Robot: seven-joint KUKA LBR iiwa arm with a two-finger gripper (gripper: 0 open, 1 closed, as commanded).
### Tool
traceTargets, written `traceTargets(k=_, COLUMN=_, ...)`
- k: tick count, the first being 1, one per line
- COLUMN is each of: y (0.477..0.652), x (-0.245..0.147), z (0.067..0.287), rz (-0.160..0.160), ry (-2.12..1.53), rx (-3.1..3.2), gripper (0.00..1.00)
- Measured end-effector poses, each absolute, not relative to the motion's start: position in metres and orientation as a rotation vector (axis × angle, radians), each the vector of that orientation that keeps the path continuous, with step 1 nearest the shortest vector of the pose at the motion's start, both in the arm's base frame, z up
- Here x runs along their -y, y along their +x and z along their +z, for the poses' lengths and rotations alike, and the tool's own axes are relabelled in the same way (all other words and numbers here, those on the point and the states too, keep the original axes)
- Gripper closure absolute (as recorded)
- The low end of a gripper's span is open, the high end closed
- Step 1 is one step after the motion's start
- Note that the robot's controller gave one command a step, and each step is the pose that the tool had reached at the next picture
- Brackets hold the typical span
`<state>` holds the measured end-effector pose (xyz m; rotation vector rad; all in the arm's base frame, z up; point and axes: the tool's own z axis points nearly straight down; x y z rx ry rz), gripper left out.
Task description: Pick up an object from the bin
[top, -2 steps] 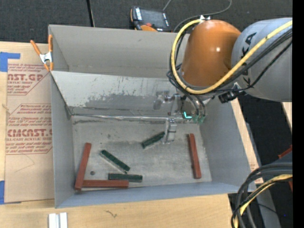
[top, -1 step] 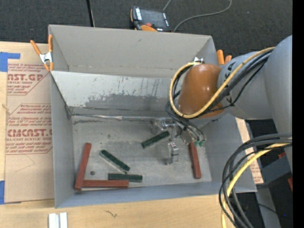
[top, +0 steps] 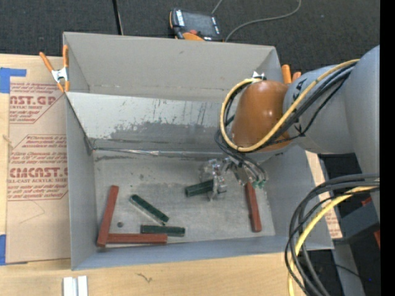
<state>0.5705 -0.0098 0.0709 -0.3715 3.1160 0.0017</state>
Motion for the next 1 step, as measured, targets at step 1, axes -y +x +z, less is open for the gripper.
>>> traceTargets(k=1, y=0.5457, x=-0.0282, z=0.2505, rz=-0.001, ry=-0.909, rx=-2.998, gripper=1.0)
